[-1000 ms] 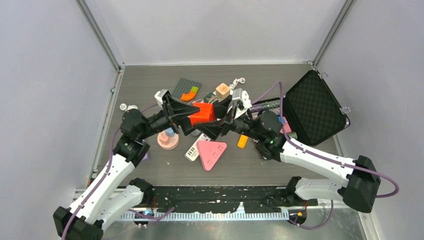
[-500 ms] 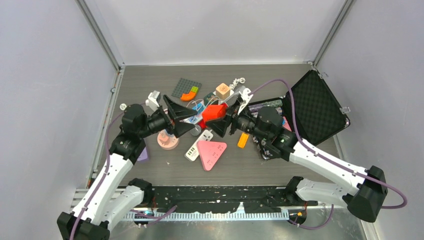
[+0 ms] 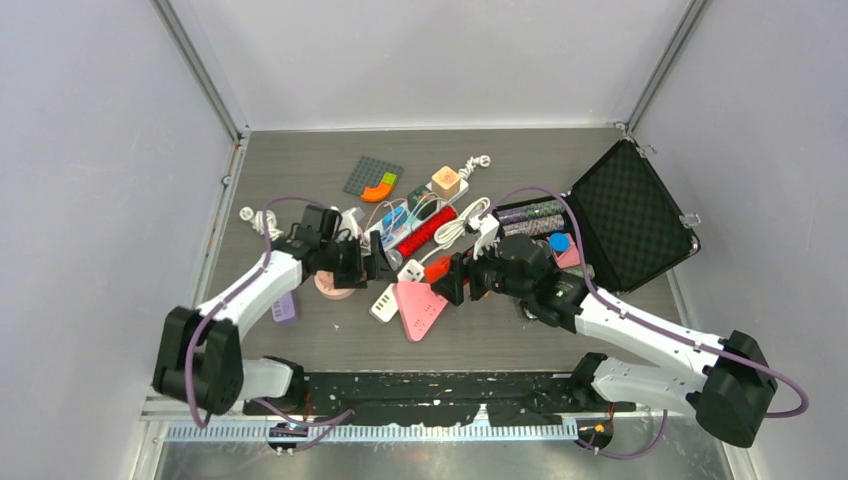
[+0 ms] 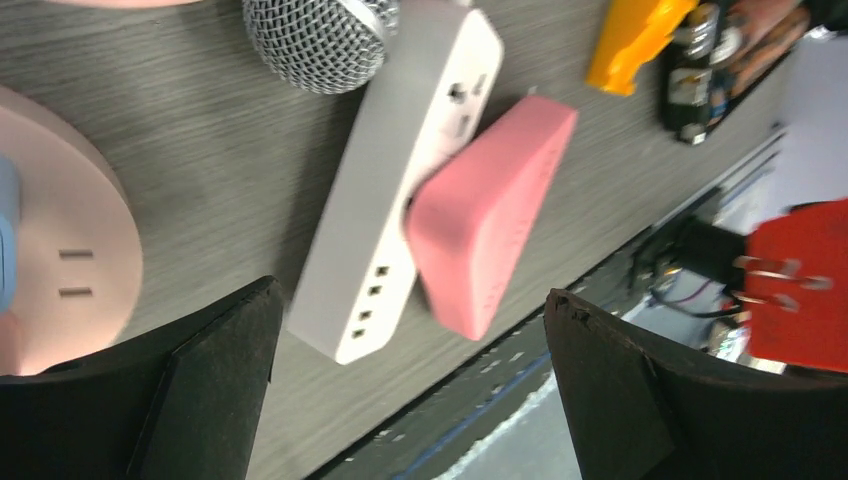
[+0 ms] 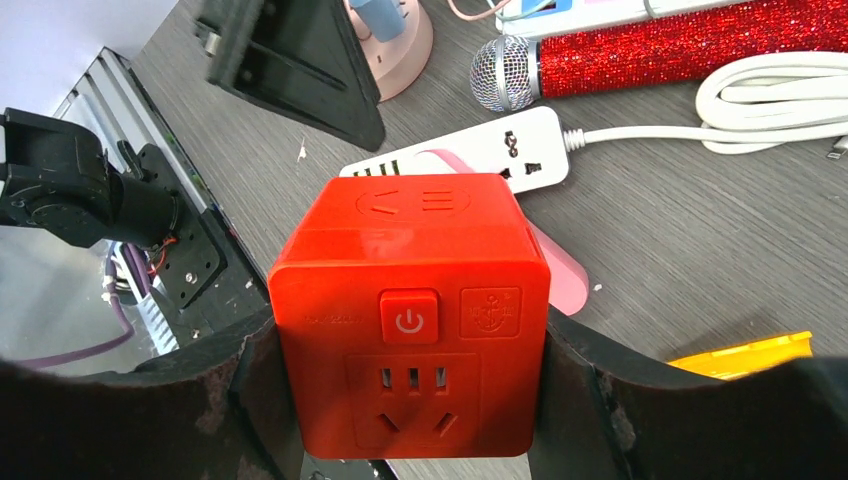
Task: Insert the plug
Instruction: Insert the plug into the socket.
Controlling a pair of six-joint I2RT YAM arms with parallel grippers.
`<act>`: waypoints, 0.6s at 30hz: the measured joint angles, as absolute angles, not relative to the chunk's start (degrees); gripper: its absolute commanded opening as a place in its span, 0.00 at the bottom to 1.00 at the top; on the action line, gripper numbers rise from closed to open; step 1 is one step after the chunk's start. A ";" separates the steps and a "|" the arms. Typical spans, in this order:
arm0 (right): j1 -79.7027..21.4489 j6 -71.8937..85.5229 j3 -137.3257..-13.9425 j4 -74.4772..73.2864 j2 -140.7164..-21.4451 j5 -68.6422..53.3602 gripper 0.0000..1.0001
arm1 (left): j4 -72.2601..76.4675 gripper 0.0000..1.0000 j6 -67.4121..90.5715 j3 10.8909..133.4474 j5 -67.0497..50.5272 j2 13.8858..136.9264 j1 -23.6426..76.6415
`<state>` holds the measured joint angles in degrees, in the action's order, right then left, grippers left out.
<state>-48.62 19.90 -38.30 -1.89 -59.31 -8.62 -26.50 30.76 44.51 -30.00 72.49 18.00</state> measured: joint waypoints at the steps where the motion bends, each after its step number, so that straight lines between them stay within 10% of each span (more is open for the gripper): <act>1: -48.62 19.90 -38.30 -1.87 -59.64 -8.71 0.05 | -26.70 1.00 28.82 44.45 -30.09 74.30 18.00; 18: -48.62 18.35 -38.30 -2.26 -67.18 -11.11 0.06 | -23.33 0.98 22.06 44.80 -33.63 84.55 18.48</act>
